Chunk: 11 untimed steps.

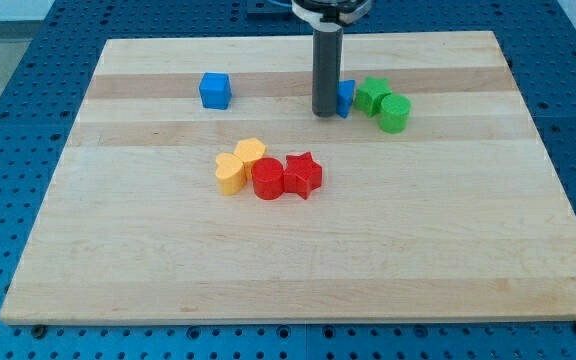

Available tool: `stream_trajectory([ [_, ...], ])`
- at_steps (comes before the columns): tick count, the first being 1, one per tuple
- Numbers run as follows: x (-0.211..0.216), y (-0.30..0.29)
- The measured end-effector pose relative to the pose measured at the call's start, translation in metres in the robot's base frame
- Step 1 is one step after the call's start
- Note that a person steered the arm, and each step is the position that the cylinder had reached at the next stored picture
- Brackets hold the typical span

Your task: Push the blue cube to the blue triangle

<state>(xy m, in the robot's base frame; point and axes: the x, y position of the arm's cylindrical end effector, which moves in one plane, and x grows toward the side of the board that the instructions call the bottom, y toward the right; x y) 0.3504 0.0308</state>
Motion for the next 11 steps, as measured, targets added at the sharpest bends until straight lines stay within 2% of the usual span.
stream_trajectory([
  [1, 0.000, -0.039],
  [3, 0.017, -0.154],
  [4, -0.007, -0.180],
  [5, -0.032, -0.189],
  [9, -0.039, -0.185],
  [11, -0.039, -0.136],
])
